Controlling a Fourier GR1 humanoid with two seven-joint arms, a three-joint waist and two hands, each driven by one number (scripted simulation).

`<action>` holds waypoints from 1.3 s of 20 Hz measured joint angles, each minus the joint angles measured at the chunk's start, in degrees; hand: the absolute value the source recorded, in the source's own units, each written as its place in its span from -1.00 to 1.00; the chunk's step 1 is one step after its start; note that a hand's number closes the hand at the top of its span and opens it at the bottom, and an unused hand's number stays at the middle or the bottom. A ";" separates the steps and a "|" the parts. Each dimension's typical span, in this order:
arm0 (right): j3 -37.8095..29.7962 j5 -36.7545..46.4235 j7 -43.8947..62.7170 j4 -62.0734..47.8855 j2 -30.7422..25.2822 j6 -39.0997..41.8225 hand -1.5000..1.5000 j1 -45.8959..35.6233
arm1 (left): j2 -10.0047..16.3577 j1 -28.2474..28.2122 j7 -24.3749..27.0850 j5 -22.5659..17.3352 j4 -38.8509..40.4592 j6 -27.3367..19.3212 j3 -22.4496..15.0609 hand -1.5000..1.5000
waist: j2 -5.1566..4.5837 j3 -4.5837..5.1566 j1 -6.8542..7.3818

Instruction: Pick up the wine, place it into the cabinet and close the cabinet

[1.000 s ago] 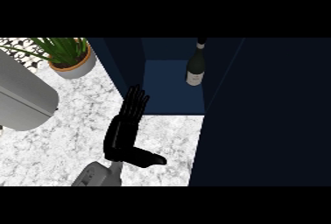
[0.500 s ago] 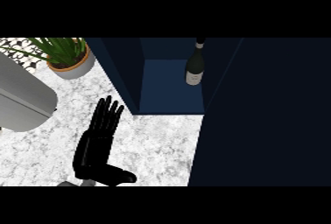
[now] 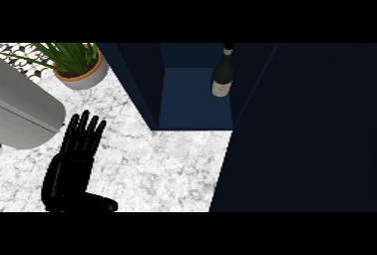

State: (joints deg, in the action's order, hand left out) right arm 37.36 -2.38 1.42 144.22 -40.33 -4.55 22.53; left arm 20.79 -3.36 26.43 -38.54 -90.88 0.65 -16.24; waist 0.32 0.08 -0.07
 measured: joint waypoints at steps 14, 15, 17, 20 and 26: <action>1.71 0.42 5.04 -0.09 0.66 1.45 1.00 -5.82 | 8.69 -3.46 -0.71 -6.74 1.34 10.64 10.70 -1.00 | -0.17 0.19 0.54; 1.43 0.43 5.36 -0.22 1.06 1.49 1.00 -6.50 | 9.09 -3.86 -0.67 -7.04 1.24 11.46 11.08 -1.00 | -0.18 0.19 0.76; 1.02 0.41 5.92 -0.37 1.83 1.71 1.00 -7.86 | 10.24 -3.50 -1.54 -8.16 1.69 12.62 12.19 -1.00 | -0.23 0.21 0.95; 0.25 0.30 7.88 -0.66 3.36 1.96 1.00 -10.39 | 10.89 -3.12 -2.33 -8.88 1.77 13.51 12.77 -1.00 | -0.35 0.26 1.48; -1.88 -0.14 13.47 -1.78 8.34 1.68 1.00 -17.54 | 11.54 -2.29 -3.20 -9.67 2.01 14.34 13.74 -1.00 | -0.55 0.33 2.63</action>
State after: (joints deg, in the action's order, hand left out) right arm 35.48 -2.52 14.90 142.43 -31.98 -2.88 4.99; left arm 32.33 -5.66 23.23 -48.22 -88.88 14.99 -2.50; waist -0.23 0.41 2.57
